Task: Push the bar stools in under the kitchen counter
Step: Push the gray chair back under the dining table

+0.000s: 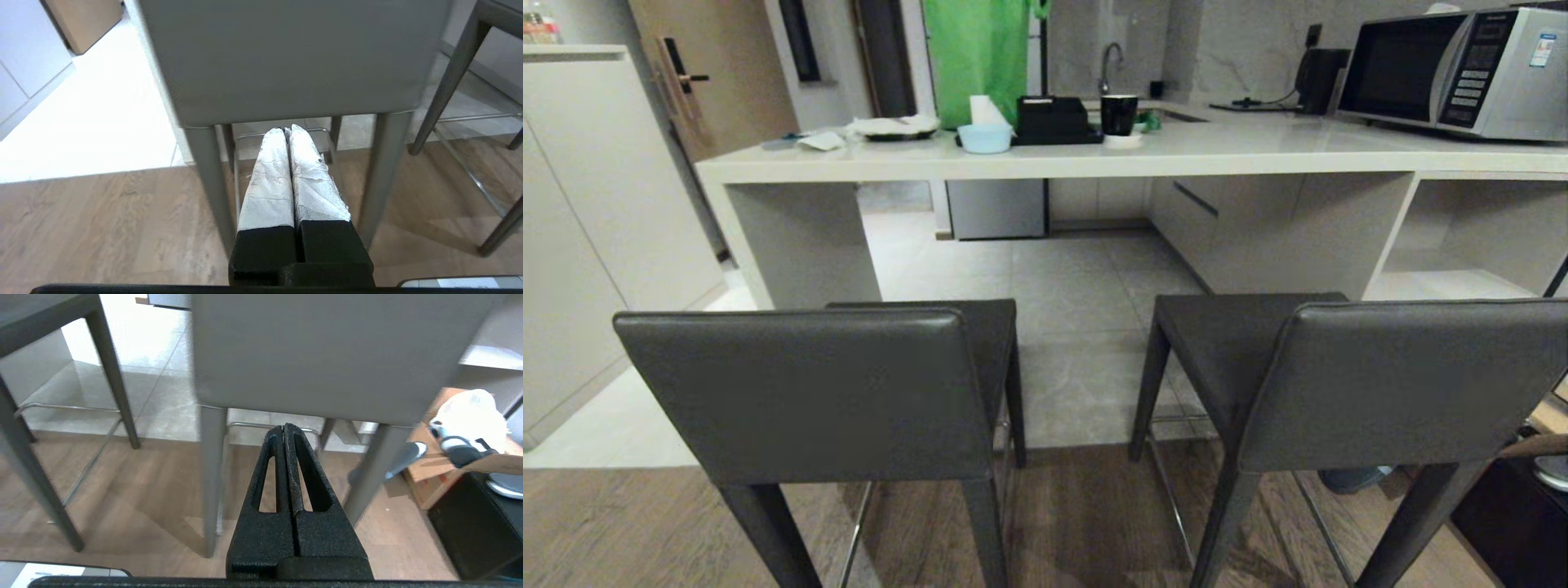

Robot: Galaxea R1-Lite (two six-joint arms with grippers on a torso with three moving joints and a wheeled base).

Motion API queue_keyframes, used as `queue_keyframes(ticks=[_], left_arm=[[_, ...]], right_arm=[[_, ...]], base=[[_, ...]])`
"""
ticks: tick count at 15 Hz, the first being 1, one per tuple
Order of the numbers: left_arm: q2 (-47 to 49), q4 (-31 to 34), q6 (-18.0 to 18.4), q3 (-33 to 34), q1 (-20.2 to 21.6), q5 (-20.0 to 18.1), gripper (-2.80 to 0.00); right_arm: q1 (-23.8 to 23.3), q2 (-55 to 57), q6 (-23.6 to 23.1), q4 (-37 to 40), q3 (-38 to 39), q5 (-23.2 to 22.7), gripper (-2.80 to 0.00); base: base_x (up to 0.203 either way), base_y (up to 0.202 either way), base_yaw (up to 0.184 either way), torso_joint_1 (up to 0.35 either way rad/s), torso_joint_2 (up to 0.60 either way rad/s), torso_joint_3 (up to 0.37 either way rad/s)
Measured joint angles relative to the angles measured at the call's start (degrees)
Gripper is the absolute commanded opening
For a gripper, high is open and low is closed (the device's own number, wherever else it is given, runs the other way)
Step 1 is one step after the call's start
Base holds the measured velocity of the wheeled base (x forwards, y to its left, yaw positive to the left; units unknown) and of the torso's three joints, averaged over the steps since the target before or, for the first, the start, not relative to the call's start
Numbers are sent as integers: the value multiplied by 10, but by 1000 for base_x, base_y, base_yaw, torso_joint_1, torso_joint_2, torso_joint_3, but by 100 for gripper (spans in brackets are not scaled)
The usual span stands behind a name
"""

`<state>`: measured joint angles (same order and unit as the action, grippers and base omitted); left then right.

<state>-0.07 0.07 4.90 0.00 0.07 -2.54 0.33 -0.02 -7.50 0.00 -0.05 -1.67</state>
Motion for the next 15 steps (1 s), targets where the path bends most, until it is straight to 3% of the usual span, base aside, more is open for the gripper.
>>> queue_keyframes(ticks=[15], left_arm=[[0, 0, -1, 0, 0, 0, -280]], right_arm=[[0, 0, 0, 0, 0, 0, -280]], base=[[0, 196, -1, 3, 2, 3]])
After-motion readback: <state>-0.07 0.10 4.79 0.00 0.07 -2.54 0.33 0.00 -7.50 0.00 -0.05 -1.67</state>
